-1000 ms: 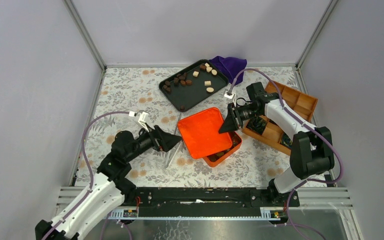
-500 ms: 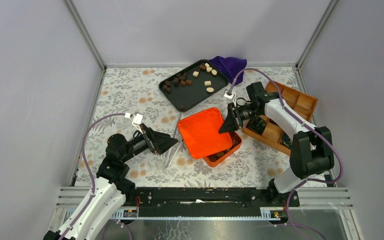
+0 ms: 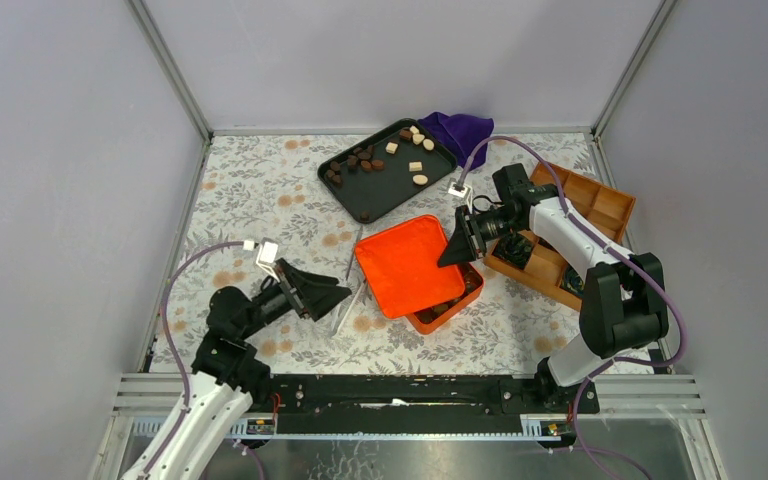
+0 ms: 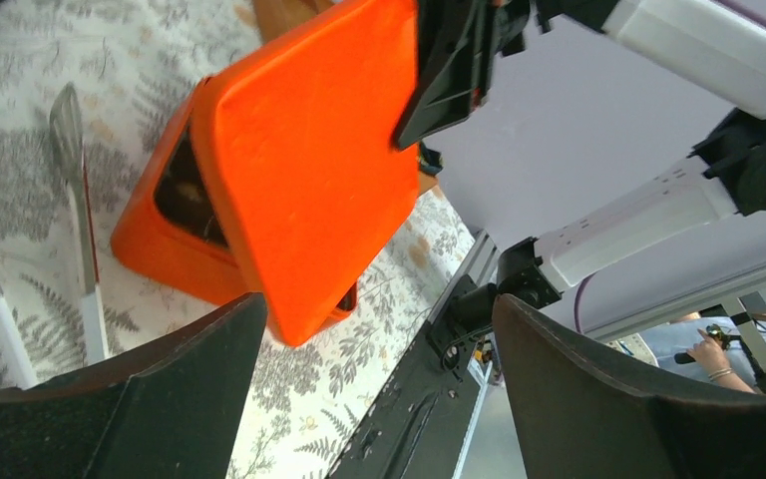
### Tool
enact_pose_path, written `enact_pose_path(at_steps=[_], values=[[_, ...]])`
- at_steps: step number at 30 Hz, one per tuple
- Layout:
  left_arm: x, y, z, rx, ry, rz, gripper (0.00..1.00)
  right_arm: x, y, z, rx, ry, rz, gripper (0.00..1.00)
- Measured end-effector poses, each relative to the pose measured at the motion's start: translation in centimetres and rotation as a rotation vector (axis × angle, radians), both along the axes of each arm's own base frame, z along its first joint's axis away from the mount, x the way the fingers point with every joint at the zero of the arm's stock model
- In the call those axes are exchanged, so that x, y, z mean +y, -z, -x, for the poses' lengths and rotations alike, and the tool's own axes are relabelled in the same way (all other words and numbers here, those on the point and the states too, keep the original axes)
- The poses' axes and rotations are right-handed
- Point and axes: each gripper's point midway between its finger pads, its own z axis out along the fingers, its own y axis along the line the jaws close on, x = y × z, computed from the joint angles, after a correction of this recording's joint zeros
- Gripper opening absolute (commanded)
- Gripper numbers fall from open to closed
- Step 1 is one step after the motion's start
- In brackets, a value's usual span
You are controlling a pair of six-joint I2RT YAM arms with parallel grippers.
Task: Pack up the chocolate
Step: Pick up the box lid from the center of the board.
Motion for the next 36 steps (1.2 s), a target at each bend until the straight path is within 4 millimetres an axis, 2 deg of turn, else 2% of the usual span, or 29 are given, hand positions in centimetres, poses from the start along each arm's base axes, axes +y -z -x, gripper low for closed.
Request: enact_pose_path(at_steps=[4, 7, 13, 20, 32, 34, 36], values=[[-0.3, 3.3, -0.3, 0.106, 0.004, 0.003, 0.86, 0.0, 0.0, 0.0, 0.001, -0.001, -0.002, 0.00], [-0.5, 5.0, -0.6, 0.159, 0.006, 0.001, 0.82, 0.1, -0.2, 0.1, 0.003, -0.003, -0.010, 0.00], [-1.3, 5.8, -1.6, 0.177, 0.020, 0.005, 0.76, 0.3, -0.7, 0.3, 0.012, -0.015, -0.043, 0.01], [-3.6, 7.3, -1.6, 0.207, 0.078, -0.019, 0.69, 0.5, -1.1, 0.5, 0.018, -0.023, -0.068, 0.01], [-5.1, 6.3, -3.7, 0.178, 0.062, 0.010, 0.56, 0.6, -1.3, 0.8, 0.022, -0.036, -0.084, 0.03], [-5.7, 6.2, -3.8, 0.178, 0.073, 0.014, 0.50, 0.6, -1.4, 1.0, 0.028, -0.039, -0.089, 0.03], [-6.2, 6.0, -3.8, 0.174, 0.085, 0.020, 0.34, 0.7, -1.5, 1.1, 0.032, -0.041, -0.094, 0.03]])
